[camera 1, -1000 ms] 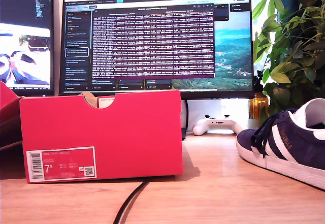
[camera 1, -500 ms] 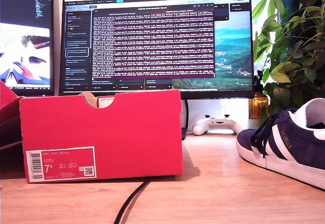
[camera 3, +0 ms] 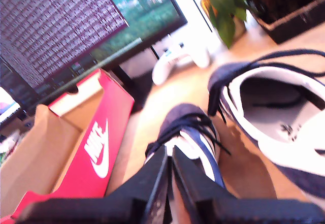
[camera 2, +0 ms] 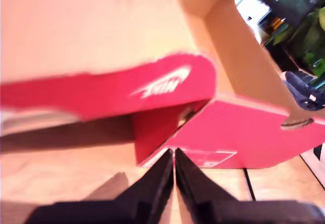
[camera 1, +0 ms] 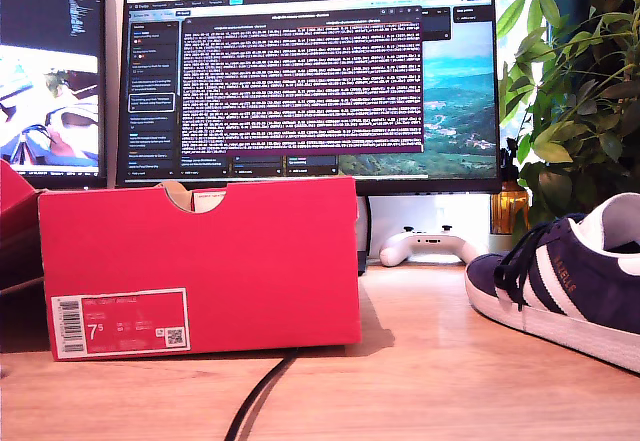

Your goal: Pack the blue shoes by picking the first shoe and placing it inside the red shoebox, left side, then picking and rotating the second shoe and placing it in the shoebox

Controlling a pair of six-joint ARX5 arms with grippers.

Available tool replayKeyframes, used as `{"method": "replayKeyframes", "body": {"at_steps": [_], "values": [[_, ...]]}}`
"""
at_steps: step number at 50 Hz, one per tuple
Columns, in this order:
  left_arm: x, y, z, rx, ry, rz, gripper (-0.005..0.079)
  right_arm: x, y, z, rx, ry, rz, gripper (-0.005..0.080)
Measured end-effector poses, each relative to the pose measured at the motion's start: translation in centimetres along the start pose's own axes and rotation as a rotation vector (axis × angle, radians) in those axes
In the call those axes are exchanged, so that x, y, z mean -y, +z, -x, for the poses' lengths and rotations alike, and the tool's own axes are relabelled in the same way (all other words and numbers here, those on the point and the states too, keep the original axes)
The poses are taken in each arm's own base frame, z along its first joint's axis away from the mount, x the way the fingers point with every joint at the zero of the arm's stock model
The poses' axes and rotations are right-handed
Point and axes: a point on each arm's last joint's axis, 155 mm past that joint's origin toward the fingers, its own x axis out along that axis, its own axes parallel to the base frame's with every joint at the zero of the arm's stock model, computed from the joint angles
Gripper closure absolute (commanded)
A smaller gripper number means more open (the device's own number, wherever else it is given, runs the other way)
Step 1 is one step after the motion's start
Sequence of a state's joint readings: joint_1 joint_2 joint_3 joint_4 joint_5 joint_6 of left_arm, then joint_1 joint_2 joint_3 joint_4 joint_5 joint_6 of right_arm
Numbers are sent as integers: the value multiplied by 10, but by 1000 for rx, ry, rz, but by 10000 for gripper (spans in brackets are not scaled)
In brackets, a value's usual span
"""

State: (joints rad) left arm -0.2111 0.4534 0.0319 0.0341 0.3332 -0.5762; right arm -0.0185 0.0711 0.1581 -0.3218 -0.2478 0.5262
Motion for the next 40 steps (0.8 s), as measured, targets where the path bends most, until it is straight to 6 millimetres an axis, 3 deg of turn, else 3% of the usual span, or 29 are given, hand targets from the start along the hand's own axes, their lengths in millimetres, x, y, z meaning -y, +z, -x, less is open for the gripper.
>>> {"method": "replayKeyframes", "body": {"at_steps": [8,16,22,29,33,36,40], "values": [[-1,-4,-14,-29,0,-5,764,0,-8,1,-134,-52,-18,740],[6,1,-25,-12,-35,-24,764,-18,-8,5,-300,-43,16,737],[4,-6,-31,-39,-33,-22,764,-32,-1,8,-418,-51,49,702],[4,-9,-36,-48,-38,-25,764,-45,1,3,-554,-49,101,543],[5,-10,-39,-48,-44,-28,764,-49,-1,-5,-627,-49,121,371],[5,-9,-40,-47,-46,-29,764,-50,-5,-14,-677,-45,142,267],[4,-9,-41,-46,-46,-29,764,-46,-21,-23,-758,-54,157,197]]}}
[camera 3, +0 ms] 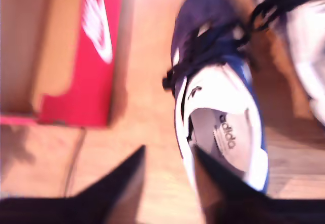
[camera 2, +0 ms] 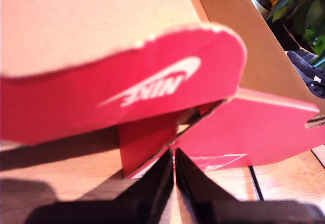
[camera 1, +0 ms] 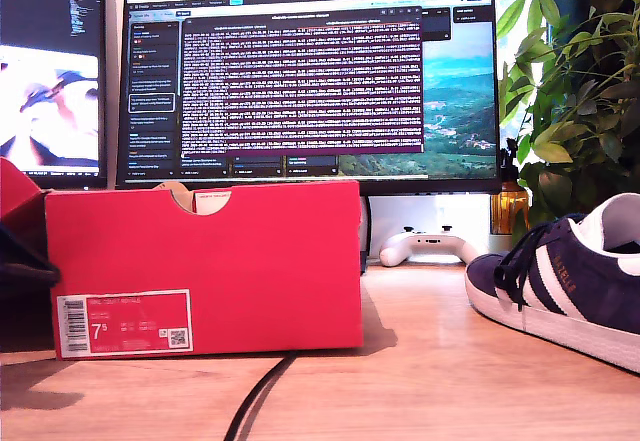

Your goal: Pack the blue shoes by picking the first shoe and placing it inside the red shoebox, left side, then picking and rotating the second shoe and placing it in the shoebox

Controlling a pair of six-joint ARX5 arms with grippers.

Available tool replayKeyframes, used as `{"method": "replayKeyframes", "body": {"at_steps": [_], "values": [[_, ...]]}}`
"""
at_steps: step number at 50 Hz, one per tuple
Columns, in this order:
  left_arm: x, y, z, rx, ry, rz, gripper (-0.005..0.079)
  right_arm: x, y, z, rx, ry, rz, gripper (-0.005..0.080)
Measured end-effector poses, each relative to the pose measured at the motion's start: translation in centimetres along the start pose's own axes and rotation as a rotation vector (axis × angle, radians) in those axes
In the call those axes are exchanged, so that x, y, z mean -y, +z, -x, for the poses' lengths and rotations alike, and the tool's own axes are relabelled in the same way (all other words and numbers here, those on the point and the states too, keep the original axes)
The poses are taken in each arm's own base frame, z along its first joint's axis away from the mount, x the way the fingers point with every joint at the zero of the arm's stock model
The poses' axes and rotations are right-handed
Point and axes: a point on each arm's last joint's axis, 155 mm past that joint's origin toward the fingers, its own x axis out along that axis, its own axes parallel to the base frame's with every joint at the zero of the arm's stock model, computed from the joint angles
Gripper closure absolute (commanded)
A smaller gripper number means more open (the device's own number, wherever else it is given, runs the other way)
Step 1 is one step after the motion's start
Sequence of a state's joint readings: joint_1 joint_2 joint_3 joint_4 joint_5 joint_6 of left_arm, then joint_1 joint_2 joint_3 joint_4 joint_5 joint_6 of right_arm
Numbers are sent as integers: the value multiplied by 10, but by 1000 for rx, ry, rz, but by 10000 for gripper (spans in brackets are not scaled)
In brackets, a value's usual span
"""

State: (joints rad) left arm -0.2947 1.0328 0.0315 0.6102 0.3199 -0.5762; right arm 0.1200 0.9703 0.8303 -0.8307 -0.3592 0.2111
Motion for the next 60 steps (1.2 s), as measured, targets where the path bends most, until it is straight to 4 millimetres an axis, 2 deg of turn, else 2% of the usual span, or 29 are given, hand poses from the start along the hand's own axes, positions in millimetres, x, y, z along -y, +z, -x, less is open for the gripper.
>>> {"method": "replayKeyframes", "body": {"at_steps": [5,13,23,38,41,44,45,50,51,52,60], "values": [[-1,-1,0,-4,2,1,764,4,-14,-23,-112,-18,-2,163],[-1,-1,-1,-5,3,2,764,10,-29,-47,-217,-59,35,163],[-1,-1,-1,-4,3,2,764,15,-43,-65,-299,-108,74,163],[-1,-1,-1,-4,3,2,764,16,-49,-90,-346,-129,198,172],[-1,-1,-1,-4,3,2,764,18,-51,-95,-365,-141,226,220],[-1,-1,-1,-4,3,2,764,20,-53,-97,-378,-145,248,331],[-1,-1,-1,-4,3,2,764,20,-53,-98,-382,-143,266,381],[-1,-1,-1,-4,3,2,764,22,-55,-100,-394,-142,288,748],[-1,-1,-1,-4,3,2,764,22,-55,-100,-394,-142,289,779],[-1,-1,-1,-3,3,1,764,22,-55,-101,-393,-141,294,751],[-1,-1,-1,-3,3,1,764,22,-50,-105,-373,-137,297,765]]}}
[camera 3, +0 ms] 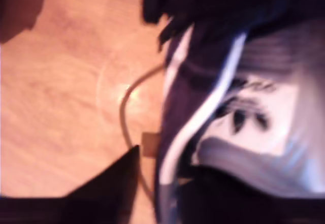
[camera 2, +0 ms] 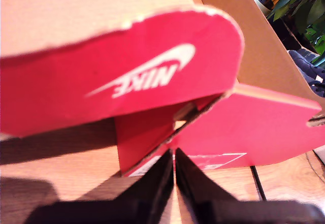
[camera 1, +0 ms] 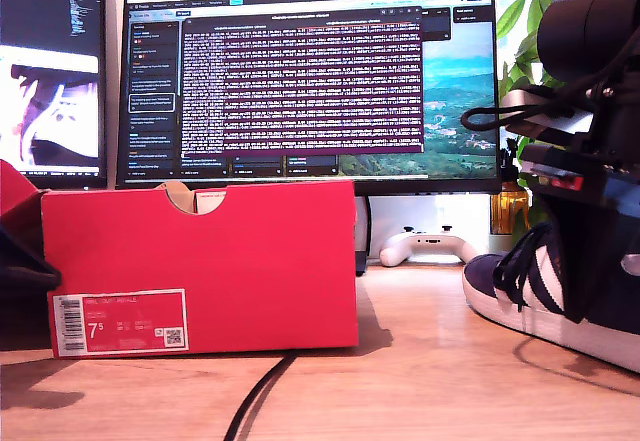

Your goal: Pack the blue shoes by picking the first shoe and placing it inside the red shoebox, left side, then picking and rotating the second shoe and placing it in the shoebox

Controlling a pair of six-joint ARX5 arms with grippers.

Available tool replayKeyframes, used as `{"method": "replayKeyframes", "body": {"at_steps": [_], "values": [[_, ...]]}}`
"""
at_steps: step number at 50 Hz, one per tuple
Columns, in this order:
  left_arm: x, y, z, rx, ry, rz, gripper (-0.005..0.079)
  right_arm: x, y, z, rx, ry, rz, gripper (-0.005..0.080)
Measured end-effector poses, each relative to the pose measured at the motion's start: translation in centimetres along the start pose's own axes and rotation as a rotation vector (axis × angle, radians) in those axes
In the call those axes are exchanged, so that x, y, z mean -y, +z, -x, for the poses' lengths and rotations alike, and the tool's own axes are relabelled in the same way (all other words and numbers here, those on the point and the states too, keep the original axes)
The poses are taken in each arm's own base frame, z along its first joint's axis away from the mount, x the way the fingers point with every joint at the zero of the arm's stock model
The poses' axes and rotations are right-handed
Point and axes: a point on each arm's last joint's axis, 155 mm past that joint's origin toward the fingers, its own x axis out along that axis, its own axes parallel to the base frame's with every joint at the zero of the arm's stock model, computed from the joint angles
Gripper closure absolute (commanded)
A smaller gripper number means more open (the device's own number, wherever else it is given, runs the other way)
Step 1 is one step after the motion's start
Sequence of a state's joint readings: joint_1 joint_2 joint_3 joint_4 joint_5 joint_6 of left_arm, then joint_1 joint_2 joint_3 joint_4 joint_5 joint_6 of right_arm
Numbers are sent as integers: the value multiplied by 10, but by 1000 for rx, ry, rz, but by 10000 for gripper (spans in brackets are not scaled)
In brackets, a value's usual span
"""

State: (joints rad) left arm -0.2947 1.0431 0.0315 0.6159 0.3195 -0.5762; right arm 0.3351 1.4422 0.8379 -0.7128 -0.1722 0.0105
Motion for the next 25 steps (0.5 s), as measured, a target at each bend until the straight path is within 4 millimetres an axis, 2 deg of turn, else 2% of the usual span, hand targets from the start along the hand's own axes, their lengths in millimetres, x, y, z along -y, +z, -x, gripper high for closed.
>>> {"method": "replayKeyframes", "body": {"at_steps": [13,25], "values": [[0,0,0,0,0,0,764,-2,7,5,1,3,-69,765],[0,0,0,0,0,0,764,-16,40,30,56,20,-85,765]]}}
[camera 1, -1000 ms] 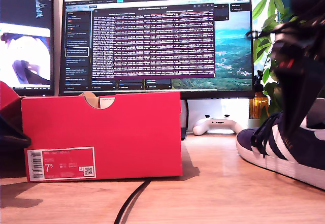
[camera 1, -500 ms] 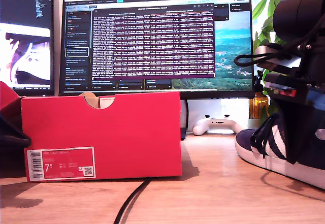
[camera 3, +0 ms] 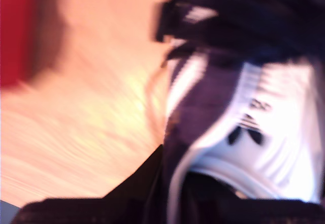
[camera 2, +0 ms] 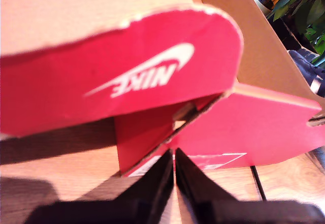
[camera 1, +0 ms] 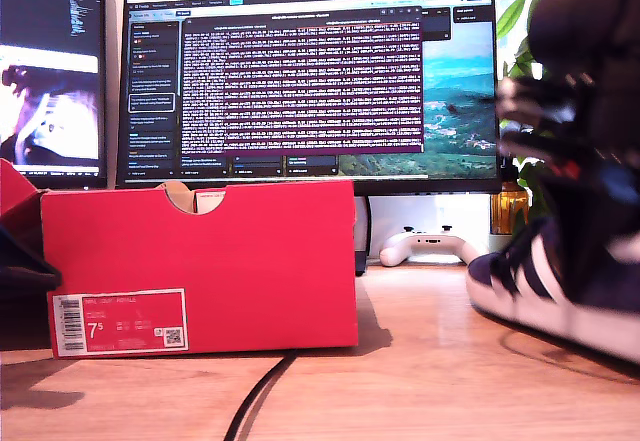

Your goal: Pack the blue shoes by picking the first shoe and placing it inside the red shoebox, left side, then picking and rotating the second shoe and placing it in the shoebox

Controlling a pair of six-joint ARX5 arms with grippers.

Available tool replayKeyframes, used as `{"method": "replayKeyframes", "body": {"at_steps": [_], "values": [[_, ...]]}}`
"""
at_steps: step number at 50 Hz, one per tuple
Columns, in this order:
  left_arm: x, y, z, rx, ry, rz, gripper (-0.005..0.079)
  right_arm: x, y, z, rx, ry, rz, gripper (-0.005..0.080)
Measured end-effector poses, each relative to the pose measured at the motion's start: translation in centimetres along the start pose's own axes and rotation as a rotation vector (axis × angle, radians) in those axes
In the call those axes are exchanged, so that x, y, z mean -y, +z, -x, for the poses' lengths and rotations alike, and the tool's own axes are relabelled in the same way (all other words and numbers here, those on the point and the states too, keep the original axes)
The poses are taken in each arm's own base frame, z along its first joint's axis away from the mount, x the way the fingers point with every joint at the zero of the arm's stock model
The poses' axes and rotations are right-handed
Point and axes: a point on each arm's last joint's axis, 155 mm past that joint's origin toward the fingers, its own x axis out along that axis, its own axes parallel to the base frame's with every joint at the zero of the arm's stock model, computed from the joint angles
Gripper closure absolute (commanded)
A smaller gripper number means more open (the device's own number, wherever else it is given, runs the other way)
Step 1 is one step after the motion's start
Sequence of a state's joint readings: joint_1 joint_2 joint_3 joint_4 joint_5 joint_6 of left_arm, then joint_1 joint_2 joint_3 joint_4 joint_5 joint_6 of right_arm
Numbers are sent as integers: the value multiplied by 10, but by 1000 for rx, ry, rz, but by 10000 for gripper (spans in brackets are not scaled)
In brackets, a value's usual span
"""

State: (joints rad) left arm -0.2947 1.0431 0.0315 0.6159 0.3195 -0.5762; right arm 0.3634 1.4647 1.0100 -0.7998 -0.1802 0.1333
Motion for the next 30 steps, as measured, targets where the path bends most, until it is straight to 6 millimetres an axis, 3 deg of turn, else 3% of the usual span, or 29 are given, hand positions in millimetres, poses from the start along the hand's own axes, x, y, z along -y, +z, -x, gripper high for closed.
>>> {"method": "replayKeyframes", "body": {"at_steps": [9,30], "values": [[0,0,0,0,0,-1,764,-21,32,24,80,39,-29,765],[0,0,0,-1,0,0,764,-109,101,72,326,255,-53,765]]}}
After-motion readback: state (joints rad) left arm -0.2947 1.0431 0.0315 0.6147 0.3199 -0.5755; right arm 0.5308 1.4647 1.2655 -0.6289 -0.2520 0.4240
